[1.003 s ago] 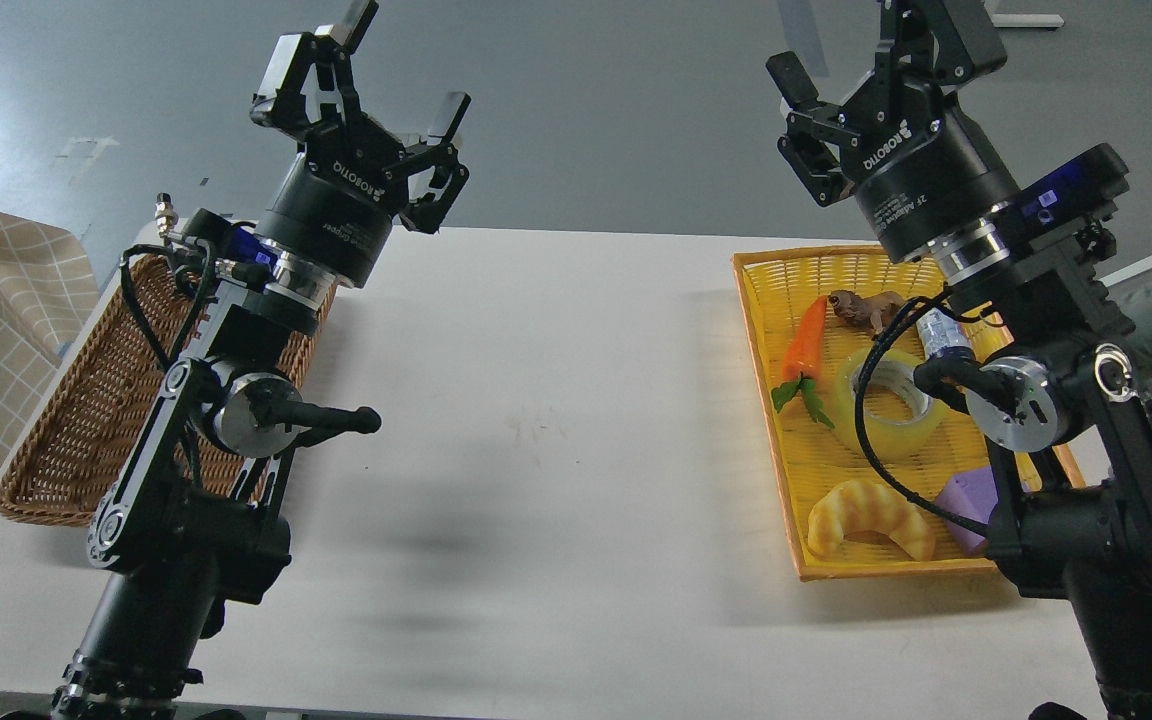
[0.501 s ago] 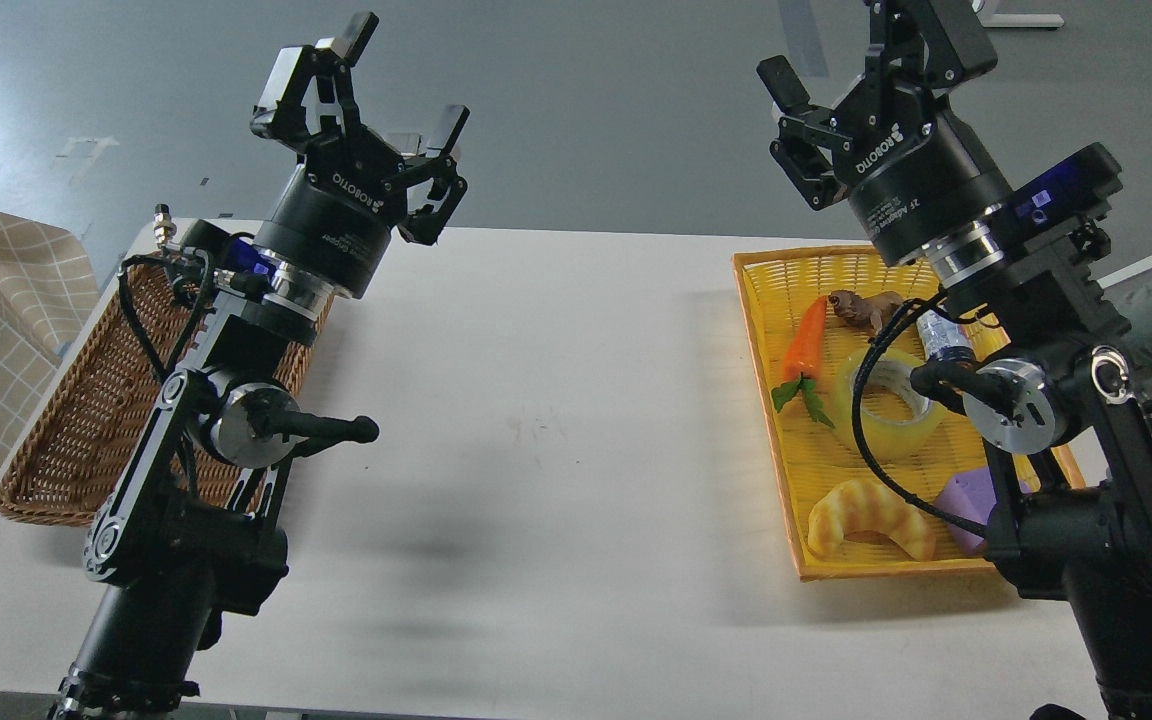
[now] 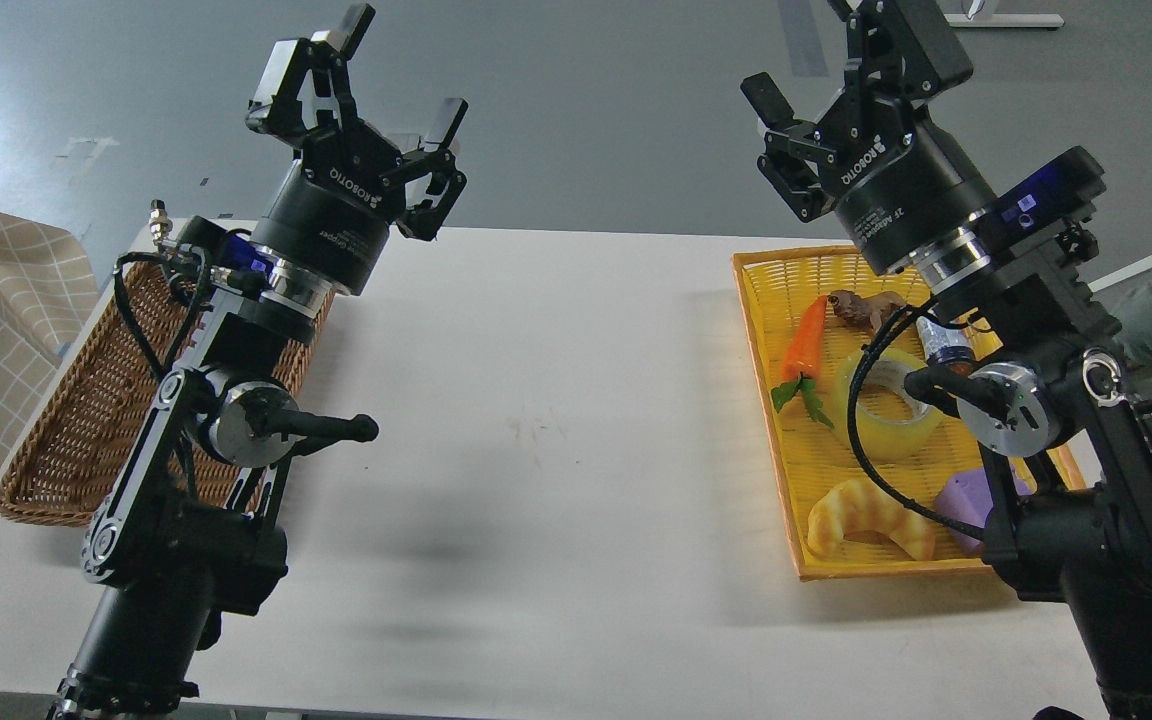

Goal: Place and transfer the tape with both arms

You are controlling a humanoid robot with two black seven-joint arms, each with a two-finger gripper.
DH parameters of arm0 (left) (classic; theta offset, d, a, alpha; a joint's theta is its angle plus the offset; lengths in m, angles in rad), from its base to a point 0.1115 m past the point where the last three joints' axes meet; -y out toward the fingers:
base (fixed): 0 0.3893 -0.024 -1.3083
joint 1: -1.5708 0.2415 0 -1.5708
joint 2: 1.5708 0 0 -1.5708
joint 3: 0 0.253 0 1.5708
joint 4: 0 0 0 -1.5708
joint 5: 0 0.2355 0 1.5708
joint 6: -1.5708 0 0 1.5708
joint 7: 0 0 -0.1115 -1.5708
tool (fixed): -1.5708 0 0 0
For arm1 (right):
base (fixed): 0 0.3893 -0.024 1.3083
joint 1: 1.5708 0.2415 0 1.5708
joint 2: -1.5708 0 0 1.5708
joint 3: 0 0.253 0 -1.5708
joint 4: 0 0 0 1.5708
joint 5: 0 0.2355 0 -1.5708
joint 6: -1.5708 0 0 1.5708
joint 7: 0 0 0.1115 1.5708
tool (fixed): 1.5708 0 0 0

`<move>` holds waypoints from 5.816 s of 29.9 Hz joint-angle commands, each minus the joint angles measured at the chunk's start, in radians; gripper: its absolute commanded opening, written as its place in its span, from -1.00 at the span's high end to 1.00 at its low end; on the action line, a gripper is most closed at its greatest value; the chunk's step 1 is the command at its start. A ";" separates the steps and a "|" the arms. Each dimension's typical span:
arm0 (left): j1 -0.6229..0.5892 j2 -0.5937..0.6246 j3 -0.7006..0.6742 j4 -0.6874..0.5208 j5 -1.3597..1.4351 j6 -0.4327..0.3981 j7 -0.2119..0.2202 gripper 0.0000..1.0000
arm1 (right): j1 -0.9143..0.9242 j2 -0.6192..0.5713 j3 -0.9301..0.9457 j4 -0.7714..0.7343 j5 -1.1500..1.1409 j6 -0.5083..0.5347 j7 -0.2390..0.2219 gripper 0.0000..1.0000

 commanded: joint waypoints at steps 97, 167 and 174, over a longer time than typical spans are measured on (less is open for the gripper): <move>0.058 0.000 -0.010 -0.024 0.002 -0.007 0.000 -0.96 | 0.086 -0.647 -0.472 -0.315 -0.851 0.256 -0.055 -0.90; 0.061 0.000 -0.007 -0.014 0.000 -0.006 0.000 -0.96 | 0.032 -0.495 -0.507 -0.448 -0.988 0.192 -0.066 -0.30; 0.061 0.000 -0.003 -0.014 0.000 -0.010 -0.001 -0.96 | 0.031 -0.489 -0.508 -0.452 -0.988 0.174 -0.063 0.13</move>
